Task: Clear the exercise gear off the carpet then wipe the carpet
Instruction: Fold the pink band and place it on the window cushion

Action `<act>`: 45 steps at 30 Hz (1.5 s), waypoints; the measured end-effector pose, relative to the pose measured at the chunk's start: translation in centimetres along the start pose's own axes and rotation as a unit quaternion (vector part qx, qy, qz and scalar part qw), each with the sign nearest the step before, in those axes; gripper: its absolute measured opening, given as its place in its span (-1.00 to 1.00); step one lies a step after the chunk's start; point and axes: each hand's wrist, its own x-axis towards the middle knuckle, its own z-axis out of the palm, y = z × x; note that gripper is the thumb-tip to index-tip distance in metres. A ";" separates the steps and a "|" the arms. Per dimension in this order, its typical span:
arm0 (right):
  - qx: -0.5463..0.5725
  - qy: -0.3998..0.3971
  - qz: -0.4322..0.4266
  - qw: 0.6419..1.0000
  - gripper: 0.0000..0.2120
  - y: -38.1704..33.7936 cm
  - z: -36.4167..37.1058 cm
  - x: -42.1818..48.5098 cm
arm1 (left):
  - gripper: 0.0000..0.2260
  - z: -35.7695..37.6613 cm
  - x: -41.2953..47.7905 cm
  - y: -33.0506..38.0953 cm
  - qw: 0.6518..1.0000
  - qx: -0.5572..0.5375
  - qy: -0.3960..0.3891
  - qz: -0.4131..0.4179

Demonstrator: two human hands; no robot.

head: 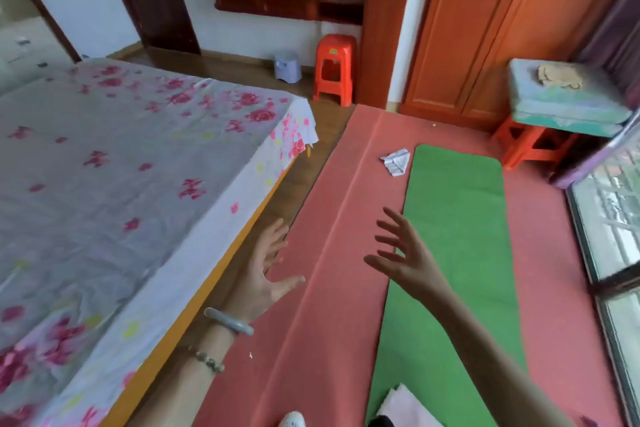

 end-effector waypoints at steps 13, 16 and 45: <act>0.020 0.282 0.099 0.954 -0.24 2.5 -7.1 -0.3 | -0.23 8.0 17.3 1.1 0.958 0.019 -0.273 0.083; 0.020 0.328 0.116 0.937 -0.23 3.5 -9.3 0.0 | -0.18 12.0 20.5 1.7 0.944 0.019 -0.317 0.093; 0.066 0.727 0.383 0.566 -0.26 17.0 -0.5 -12.3 | -0.31 38.5 23.6 -5.6 0.605 0.191 -0.751 0.182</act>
